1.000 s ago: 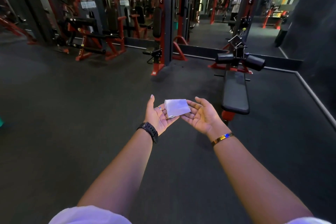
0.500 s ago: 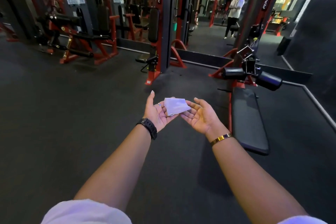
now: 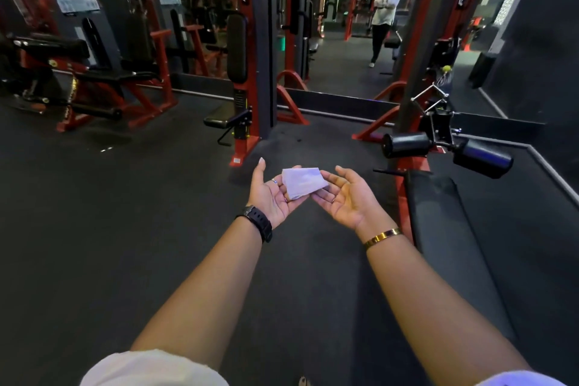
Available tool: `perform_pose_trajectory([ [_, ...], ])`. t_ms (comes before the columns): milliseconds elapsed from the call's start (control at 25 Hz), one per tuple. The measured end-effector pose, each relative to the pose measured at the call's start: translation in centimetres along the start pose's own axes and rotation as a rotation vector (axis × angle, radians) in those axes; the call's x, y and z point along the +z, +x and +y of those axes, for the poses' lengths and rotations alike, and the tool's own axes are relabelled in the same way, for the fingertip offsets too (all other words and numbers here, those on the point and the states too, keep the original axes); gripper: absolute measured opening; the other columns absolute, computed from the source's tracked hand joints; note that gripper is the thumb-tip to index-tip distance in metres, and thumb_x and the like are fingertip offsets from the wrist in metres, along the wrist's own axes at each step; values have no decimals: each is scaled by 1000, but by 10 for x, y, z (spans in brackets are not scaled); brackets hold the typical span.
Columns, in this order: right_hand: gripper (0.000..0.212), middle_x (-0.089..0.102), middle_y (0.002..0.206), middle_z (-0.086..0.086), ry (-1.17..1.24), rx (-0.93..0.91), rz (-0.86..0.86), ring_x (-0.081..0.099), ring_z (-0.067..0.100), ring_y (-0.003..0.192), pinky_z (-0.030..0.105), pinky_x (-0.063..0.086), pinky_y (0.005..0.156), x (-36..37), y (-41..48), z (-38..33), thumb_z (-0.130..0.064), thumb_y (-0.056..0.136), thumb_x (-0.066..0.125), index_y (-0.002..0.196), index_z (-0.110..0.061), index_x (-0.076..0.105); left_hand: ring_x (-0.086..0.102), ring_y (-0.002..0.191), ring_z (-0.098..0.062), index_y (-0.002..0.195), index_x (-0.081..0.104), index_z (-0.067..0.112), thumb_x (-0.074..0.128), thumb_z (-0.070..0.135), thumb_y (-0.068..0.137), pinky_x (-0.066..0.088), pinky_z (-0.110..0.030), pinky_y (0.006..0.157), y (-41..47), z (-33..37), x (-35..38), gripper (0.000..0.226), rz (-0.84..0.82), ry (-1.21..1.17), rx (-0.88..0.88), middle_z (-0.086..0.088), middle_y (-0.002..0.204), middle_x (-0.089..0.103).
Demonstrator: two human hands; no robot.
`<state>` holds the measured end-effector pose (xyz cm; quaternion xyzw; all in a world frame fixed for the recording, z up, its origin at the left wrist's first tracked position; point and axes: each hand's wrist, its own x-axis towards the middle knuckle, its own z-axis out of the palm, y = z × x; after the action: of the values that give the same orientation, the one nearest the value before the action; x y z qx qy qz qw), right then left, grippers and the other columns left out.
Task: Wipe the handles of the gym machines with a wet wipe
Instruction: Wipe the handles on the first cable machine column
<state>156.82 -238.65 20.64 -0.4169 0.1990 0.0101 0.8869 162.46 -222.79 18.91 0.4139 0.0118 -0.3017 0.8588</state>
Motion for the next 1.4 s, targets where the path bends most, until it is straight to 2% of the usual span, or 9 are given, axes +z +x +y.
perform_pose_trajectory([
  [280, 31, 68, 96, 11, -52, -1, -36, 66, 23, 88, 36, 50, 91, 31, 192, -101, -29, 95, 47, 109, -4, 60, 61, 113, -32, 125, 59, 3, 35, 69, 88, 50, -42, 95, 196, 82, 18, 79, 16, -17, 45, -19, 120, 65],
  [600, 31, 69, 100, 12, -39, -17, -26, 66, 24, 91, 35, 52, 89, 68, 423, -165, -28, 96, 47, 111, -3, 59, 62, 110, -33, 117, 62, 2, 35, 68, 89, 49, -45, 96, 421, 172, -11, 77, 0, -71, 42, -21, 118, 65],
  [800, 35, 68, 107, 14, -10, -17, 6, 67, 25, 95, 36, 53, 87, 103, 571, -216, -28, 96, 48, 118, -3, 58, 60, 115, -34, 117, 62, 2, 36, 69, 88, 46, -45, 100, 570, 252, -20, 78, -13, -37, 12, -20, 120, 64],
  [1000, 34, 69, 106, 14, 32, -25, 36, 67, 26, 96, 36, 54, 87, 113, 695, -262, -27, 96, 49, 117, -3, 59, 60, 115, -34, 116, 62, 2, 36, 70, 88, 43, -46, 104, 699, 297, -23, 78, -36, -38, -22, -20, 119, 65],
  [1400, 27, 72, 91, 10, -7, -8, 30, 67, 23, 88, 34, 54, 76, 129, 967, -388, -26, 97, 46, 105, -5, 62, 67, 98, -30, 114, 60, 1, 37, 68, 89, 53, -40, 88, 980, 379, -4, 75, 27, -51, 6, -20, 109, 69],
])
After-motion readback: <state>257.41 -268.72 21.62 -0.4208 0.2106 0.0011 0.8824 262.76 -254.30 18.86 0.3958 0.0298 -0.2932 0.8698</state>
